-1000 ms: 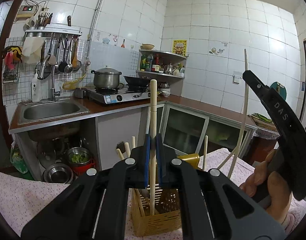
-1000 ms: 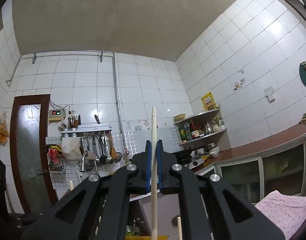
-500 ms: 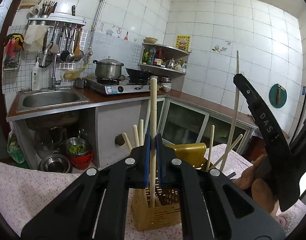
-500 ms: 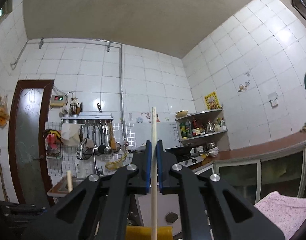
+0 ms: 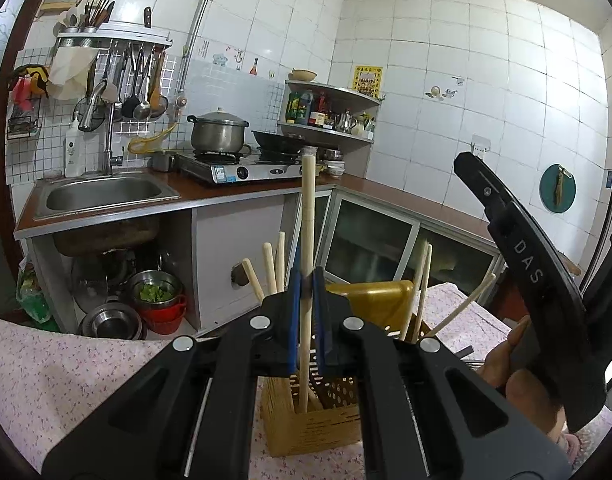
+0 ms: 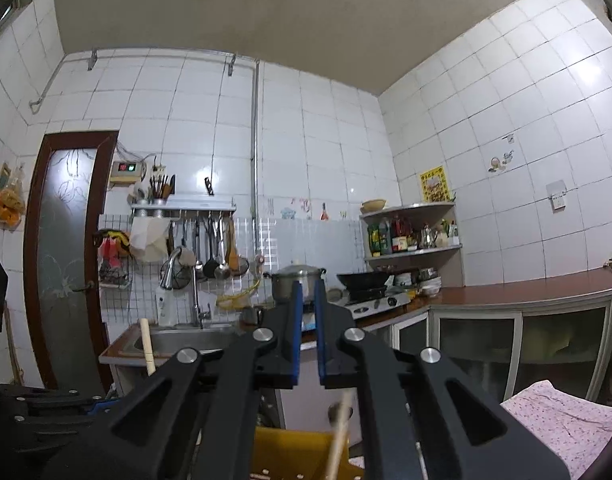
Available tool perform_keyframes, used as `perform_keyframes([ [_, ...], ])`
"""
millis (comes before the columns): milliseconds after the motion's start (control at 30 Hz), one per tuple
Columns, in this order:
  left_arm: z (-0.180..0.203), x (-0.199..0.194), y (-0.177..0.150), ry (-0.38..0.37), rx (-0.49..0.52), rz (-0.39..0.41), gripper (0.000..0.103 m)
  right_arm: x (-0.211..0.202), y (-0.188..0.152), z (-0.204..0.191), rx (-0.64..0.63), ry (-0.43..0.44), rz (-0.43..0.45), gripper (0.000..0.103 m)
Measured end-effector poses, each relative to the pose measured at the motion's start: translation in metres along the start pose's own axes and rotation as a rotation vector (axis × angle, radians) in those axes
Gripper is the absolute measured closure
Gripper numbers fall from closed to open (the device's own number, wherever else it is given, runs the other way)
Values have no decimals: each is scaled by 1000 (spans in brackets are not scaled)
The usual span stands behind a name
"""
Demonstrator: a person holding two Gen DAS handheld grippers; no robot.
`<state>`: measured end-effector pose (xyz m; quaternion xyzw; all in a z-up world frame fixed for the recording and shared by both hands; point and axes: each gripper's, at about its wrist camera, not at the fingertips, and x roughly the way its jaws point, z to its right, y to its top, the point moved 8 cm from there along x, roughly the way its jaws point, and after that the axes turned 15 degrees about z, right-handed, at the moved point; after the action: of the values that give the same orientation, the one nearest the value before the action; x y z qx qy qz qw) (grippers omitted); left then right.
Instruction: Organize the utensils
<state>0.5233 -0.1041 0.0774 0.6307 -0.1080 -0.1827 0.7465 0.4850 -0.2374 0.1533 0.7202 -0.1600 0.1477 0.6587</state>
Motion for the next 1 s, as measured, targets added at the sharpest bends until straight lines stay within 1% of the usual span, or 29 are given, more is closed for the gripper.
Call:
perform_keyframes([
  [100,0,-1,-4,1,-2,-13,98,0,-1,-1,-3,13,-42,97],
  [233,-1,-2,-15,0,-38,-48,99,-4,-7,7,13,17,-104,97],
  [367,-2,-3,-23,21,-27,-77,99,-14,-12,25,31,-1,-178,96],
  [467,-7,-17,-17,25,-50,-75,98,-27,-11,39,22,-27,-238,96],
  [500,-7,-24,-14,30,-48,-67,88,-31,-11,42,20,-34,-254,95],
  [533,-8,-32,-10,36,-47,-57,64,-37,-10,46,19,-42,-275,85],
  [567,-10,-42,-7,50,-48,-44,51,-43,-10,50,20,-48,-292,74],
  [600,-11,-49,-5,61,-45,-34,37,-48,-10,52,19,-56,-301,46],
  [633,-11,-59,-4,70,-37,-25,35,-58,-8,55,12,-68,-310,38],
  [667,-12,-70,-4,76,-26,-25,34,-65,-8,57,0,-75,-316,38],
  [733,-13,-88,-9,91,-18,-43,22,-84,-9,57,-30,-74,-352,37],
  [767,-15,-100,-12,106,-10,-46,19,-93,-10,57,-31,-70,-366,36],
  [833,-16,-123,-16,133,10,-37,9,-114,-12,57,-31,-69,-396,29],
  [867,-17,-133,-18,144,18,-32,7,-124,-13,57,-32,-72,-409,28],
  [900,-17,-147,-20,162,31,-24,5,-134,-14,56,-31,-73,-421,23],
  [933,-16,-160,-23,180,47,-22,5,-144,-14,55,-28,-72,-429,17],
  [1000,-14,-182,-31,208,77,-24,5,-166,-13,51,-31,-74,-445,13],
])
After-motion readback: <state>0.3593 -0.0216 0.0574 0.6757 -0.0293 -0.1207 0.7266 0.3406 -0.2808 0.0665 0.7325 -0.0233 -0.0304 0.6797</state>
